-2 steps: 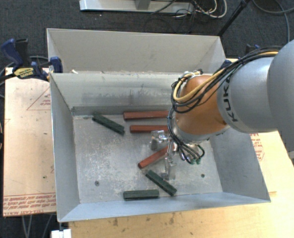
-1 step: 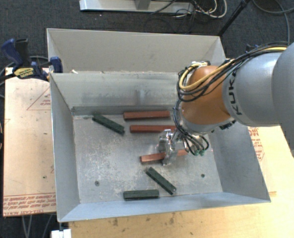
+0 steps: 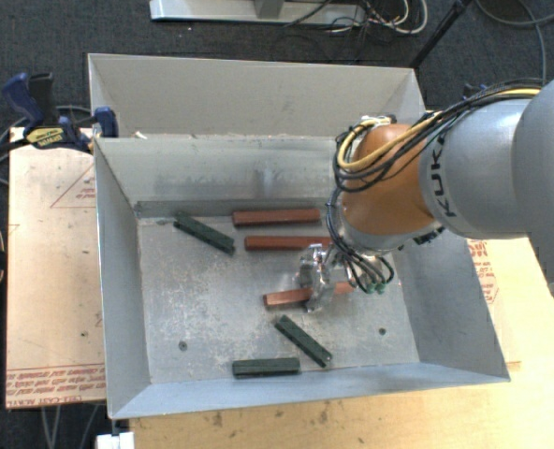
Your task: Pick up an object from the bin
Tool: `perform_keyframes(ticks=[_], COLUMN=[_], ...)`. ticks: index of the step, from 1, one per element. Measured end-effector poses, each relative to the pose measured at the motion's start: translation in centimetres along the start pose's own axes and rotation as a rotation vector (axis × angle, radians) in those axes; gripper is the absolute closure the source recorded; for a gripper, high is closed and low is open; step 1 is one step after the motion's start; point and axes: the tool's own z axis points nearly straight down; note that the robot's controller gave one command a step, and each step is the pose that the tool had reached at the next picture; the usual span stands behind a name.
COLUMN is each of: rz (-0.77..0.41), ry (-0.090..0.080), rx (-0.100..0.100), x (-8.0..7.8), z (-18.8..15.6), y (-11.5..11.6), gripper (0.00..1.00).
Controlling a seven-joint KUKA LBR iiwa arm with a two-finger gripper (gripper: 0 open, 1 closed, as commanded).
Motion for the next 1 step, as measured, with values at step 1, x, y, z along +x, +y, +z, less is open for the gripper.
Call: perform_keyframes(ticks=[1], rz=[0.0], ry=[0.002], rx=[0.0], x=[0.06], z=[-0.25], y=[0.01], gripper=[1.0])
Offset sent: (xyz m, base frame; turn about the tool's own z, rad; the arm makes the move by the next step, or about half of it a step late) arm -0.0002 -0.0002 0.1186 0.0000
